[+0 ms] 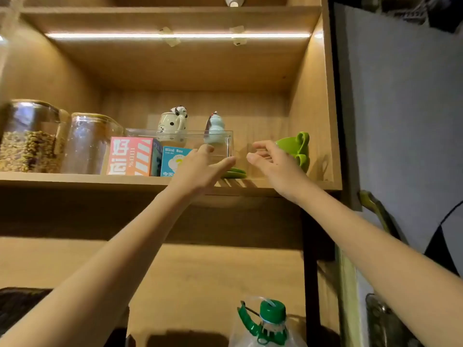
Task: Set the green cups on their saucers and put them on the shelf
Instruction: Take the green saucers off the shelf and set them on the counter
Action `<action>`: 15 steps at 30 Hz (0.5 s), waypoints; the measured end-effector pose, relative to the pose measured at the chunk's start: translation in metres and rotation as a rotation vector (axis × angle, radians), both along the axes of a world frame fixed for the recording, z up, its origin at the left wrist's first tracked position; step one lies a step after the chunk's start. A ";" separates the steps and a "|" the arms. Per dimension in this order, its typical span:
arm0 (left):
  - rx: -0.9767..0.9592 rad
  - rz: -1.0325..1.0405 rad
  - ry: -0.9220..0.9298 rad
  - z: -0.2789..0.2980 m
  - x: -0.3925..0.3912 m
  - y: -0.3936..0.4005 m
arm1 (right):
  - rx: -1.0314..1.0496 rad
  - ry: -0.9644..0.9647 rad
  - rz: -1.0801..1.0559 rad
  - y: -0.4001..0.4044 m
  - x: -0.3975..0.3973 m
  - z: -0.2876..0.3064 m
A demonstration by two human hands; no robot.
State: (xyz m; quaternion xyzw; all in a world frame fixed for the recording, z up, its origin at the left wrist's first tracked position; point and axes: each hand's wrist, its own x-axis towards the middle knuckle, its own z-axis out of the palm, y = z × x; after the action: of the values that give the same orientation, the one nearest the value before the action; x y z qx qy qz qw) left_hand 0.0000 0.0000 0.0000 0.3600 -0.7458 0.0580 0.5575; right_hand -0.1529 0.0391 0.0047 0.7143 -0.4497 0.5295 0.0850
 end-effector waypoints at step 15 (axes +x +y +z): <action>0.287 0.142 -0.024 0.012 0.013 -0.084 | 0.419 -0.022 -0.007 -0.062 0.012 0.036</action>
State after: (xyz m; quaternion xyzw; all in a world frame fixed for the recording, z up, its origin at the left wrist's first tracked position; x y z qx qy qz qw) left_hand 0.0131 -0.0843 0.0122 0.4873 -0.7256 -0.0055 0.4858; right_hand -0.1405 -0.0230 0.0412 0.7089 -0.5535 0.4317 -0.0684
